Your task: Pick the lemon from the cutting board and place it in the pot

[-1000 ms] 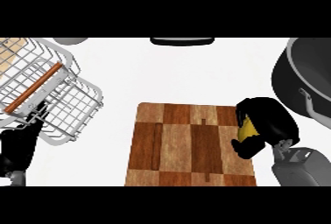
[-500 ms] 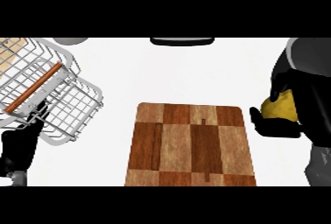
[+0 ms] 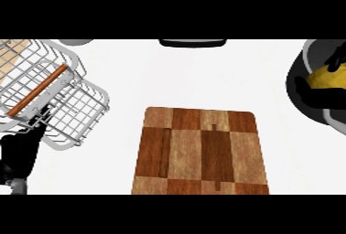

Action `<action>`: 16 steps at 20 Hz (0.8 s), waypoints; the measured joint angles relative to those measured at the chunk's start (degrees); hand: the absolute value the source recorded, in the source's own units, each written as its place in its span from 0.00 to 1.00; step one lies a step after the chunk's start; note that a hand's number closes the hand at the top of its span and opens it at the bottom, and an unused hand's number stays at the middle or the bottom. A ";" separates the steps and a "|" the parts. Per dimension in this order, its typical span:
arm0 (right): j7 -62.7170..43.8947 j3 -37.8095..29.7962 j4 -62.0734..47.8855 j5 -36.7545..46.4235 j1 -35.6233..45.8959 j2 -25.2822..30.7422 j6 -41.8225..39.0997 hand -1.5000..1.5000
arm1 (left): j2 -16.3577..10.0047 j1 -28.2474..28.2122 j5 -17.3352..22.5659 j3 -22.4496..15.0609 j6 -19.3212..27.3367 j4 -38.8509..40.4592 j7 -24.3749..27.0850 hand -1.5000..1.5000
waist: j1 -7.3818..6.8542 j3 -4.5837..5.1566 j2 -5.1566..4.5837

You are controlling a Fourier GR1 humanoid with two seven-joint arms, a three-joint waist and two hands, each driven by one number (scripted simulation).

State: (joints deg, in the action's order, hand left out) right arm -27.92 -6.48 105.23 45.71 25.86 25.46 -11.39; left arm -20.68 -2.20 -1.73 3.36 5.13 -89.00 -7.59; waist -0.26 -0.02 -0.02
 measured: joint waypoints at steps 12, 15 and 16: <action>17.81 -8.98 -30.83 -2.20 12.09 6.88 7.51 1.00 | 1.86 0.30 -1.69 0.32 -1.03 -0.74 -0.45 0.50 | -0.86 -0.02 -0.23; 23.74 -10.08 -41.20 -2.07 15.74 8.46 10.19 1.00 | 1.91 0.80 -1.91 0.67 -1.36 -0.29 -0.54 0.50 | -1.06 -0.02 -0.35; 25.35 -10.37 -45.00 -1.90 17.49 9.10 10.80 1.00 | 2.01 1.00 -1.81 0.69 -1.60 0.02 -0.31 0.50 | -1.28 -0.04 -0.45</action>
State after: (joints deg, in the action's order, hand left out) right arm -2.57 -16.85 60.23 43.80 43.35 34.55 -0.58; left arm -18.66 -1.21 -3.54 4.04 3.53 -88.98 -7.90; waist -1.54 -0.05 -0.46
